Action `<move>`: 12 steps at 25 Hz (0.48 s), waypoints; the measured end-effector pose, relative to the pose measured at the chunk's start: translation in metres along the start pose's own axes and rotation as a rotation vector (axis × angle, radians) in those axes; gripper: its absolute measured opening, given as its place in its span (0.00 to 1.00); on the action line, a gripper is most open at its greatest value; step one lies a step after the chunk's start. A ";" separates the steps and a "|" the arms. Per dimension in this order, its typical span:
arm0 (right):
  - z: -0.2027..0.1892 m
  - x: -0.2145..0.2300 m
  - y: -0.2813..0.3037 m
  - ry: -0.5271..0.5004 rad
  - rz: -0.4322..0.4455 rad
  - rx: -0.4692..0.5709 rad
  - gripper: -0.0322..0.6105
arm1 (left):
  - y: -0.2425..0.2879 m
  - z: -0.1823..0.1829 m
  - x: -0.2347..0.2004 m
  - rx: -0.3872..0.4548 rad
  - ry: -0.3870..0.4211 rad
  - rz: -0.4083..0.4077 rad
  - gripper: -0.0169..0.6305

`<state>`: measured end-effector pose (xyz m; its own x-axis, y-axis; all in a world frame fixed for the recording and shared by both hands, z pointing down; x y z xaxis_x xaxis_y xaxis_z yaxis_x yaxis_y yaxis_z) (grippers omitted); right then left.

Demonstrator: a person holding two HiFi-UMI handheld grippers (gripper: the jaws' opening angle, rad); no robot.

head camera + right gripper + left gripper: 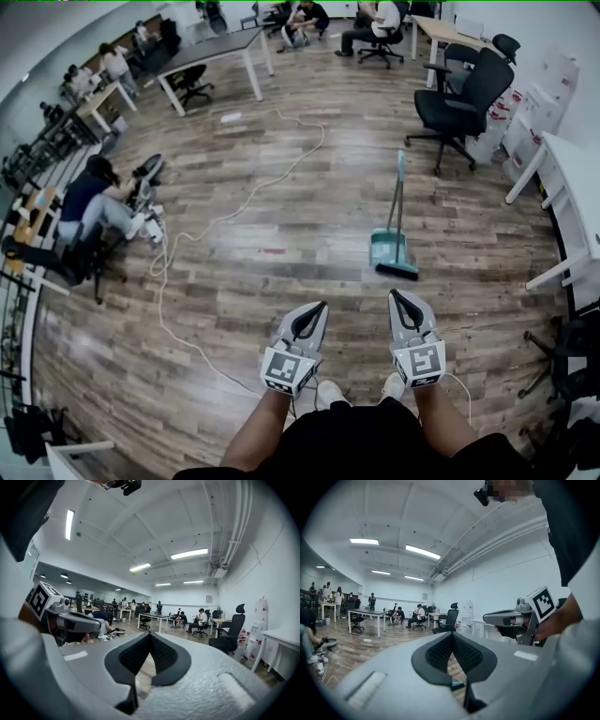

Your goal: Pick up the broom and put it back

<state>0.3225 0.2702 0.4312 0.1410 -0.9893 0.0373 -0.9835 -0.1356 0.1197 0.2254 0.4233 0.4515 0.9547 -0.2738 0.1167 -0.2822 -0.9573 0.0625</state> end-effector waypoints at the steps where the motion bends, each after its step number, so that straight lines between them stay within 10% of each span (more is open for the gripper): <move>1: -0.002 -0.003 0.000 -0.001 -0.007 -0.004 0.05 | -0.003 -0.001 -0.002 0.002 0.001 -0.006 0.05; 12: -0.008 -0.019 0.027 -0.003 -0.042 -0.026 0.05 | -0.009 -0.010 -0.036 0.006 0.004 -0.030 0.05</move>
<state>0.2944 0.2860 0.4412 0.1813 -0.9830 0.0293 -0.9735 -0.1752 0.1468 0.1924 0.4424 0.4565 0.9624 -0.2444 0.1188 -0.2527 -0.9657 0.0597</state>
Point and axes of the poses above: the fingertips, and each gripper's own axes: y forward along the fingers, x to its right, z out of its top, the point moved 4 cm from there along -y, backward along the fingers, and after that the axes turned 9 degrees about y, right-handed, at the moved point
